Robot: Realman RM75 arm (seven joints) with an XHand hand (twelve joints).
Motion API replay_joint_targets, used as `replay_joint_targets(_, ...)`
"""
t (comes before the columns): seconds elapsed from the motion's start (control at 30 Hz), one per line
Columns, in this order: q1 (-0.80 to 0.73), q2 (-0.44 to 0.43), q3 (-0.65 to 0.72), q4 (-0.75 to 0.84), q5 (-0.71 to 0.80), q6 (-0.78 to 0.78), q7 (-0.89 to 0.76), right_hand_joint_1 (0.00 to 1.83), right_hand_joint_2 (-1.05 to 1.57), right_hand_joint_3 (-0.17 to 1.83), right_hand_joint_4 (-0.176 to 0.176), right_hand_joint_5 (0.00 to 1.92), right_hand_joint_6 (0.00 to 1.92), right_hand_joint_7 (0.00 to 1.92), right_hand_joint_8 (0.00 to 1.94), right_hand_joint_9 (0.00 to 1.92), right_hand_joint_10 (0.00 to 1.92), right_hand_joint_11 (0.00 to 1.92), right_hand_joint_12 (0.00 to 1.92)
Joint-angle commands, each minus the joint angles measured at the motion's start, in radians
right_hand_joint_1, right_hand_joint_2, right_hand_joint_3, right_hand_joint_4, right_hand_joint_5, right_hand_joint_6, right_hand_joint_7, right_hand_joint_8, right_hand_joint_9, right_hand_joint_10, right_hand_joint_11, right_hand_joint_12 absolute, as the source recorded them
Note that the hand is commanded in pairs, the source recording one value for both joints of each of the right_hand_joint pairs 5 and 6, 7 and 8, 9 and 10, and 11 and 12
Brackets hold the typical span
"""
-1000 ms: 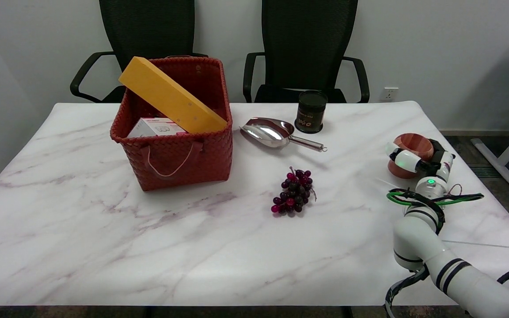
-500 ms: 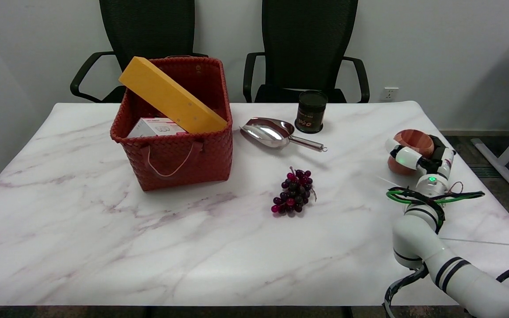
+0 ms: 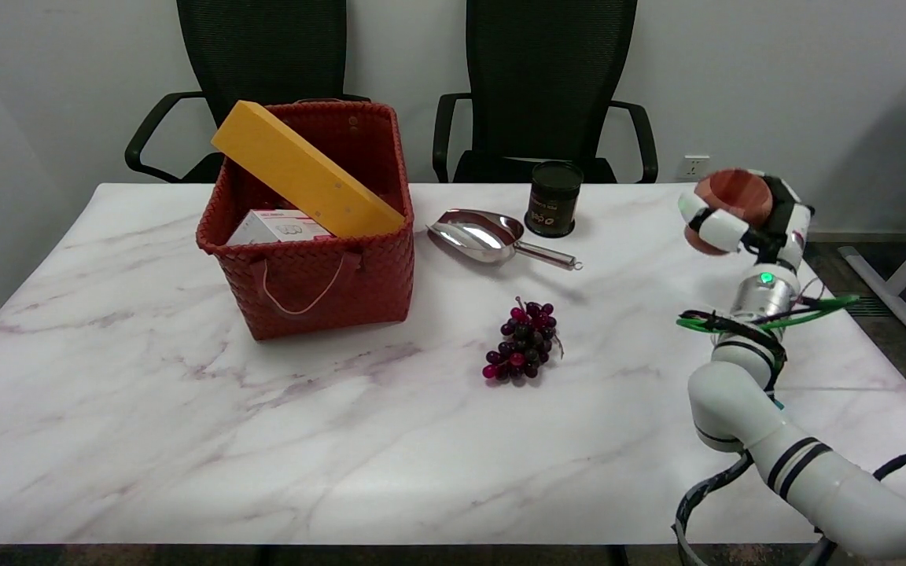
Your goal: Pick up the wooden mortar.
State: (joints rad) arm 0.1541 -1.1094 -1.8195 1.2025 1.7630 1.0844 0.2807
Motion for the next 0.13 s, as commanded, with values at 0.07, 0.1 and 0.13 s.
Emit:
replay_joint_targets(0.07, 0.205, 0.008, -0.095, 0.049, -0.211, -0.124, 0.021, 1.29, 1.14, 1.36, 0.000, 1.12, 1.12, 0.98, 0.98, 0.73, 0.73, 0.72, 0.72)
replay_joint_targets(0.1, 0.235, 0.006, -0.115, 0.036, -0.211, -0.135, 0.021, 1.29, 1.13, 1.37, 0.000, 1.12, 1.12, 0.98, 0.98, 0.73, 0.73, 0.71, 0.71)
replay_joint_targets(0.13, 0.254, 0.004, -0.130, 0.027, -0.211, -0.140, 0.021, 1.29, 1.12, 1.37, 0.000, 1.12, 1.12, 0.98, 0.98, 0.73, 0.73, 0.71, 0.71)
